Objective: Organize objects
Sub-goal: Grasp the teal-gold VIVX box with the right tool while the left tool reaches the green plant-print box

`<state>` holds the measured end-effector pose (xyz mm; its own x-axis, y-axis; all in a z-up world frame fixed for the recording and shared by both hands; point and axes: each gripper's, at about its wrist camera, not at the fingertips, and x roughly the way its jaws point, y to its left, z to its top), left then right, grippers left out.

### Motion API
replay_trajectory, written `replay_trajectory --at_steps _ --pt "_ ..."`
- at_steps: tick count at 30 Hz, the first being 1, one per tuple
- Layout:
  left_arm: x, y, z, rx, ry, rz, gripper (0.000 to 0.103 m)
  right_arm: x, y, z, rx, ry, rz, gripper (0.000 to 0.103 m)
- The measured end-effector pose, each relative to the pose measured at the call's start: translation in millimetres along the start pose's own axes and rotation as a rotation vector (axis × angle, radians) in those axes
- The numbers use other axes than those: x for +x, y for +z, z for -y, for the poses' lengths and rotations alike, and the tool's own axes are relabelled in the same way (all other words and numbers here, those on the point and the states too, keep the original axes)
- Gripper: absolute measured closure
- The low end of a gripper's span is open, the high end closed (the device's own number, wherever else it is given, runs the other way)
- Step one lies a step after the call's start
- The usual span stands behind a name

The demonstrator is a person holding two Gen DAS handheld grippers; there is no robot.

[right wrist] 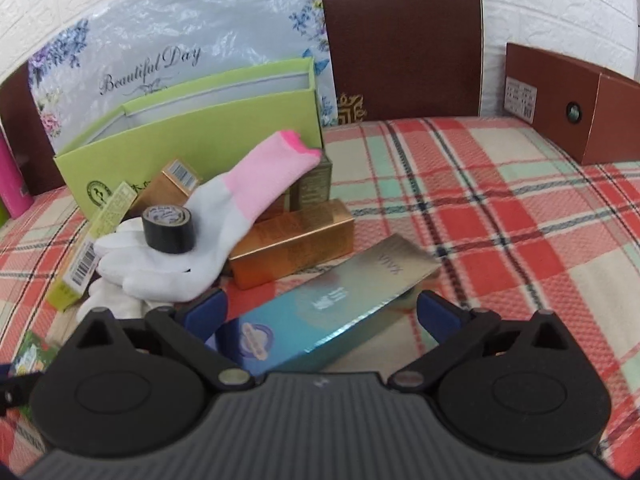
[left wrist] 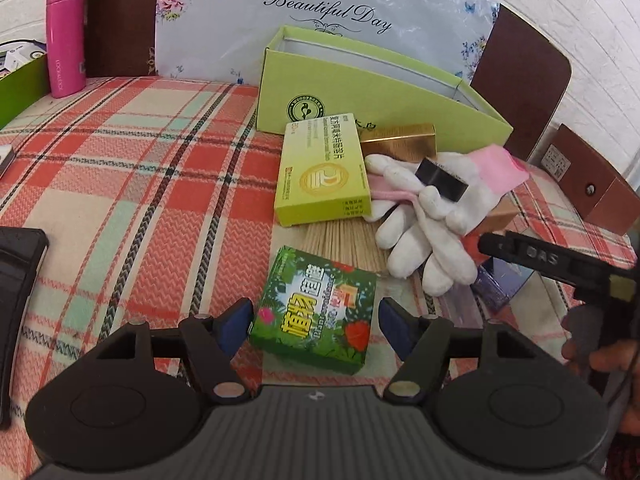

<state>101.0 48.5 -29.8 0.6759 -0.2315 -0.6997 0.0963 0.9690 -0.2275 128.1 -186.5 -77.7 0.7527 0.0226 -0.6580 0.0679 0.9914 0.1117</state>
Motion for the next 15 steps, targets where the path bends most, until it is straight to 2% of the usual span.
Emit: replay_trajectory --at_steps 2,3,6,9,11,14,15 --pt "-1.1 -3.1 -0.7 -0.005 0.004 -0.005 0.031 7.1 -2.3 -5.9 0.001 -0.02 -0.018 0.0" --pt "-2.0 -4.4 -1.0 -0.007 0.006 -0.005 0.031 7.1 -5.2 -9.2 -0.039 -0.003 -0.017 0.001" --pt "-1.8 -6.0 -1.0 -0.013 0.006 -0.002 0.031 -5.3 -16.0 -13.3 -0.182 0.091 -0.007 0.013" --pt "-0.1 -4.4 2.6 -0.005 0.015 -0.001 0.03 -22.1 -25.7 -1.7 -0.26 0.155 0.009 0.035" --pt "2.0 -3.6 4.8 0.0 0.027 0.0 0.029 -33.6 -31.4 8.9 -0.294 0.154 0.015 0.051" --pt "3.5 -3.6 6.6 0.0 0.029 0.011 0.03 -50.9 -37.7 25.6 -0.325 0.15 0.01 0.064" --pt "3.5 -4.1 7.3 0.002 0.028 0.011 0.032 -55.8 -40.4 31.1 -0.335 0.145 0.004 0.065"
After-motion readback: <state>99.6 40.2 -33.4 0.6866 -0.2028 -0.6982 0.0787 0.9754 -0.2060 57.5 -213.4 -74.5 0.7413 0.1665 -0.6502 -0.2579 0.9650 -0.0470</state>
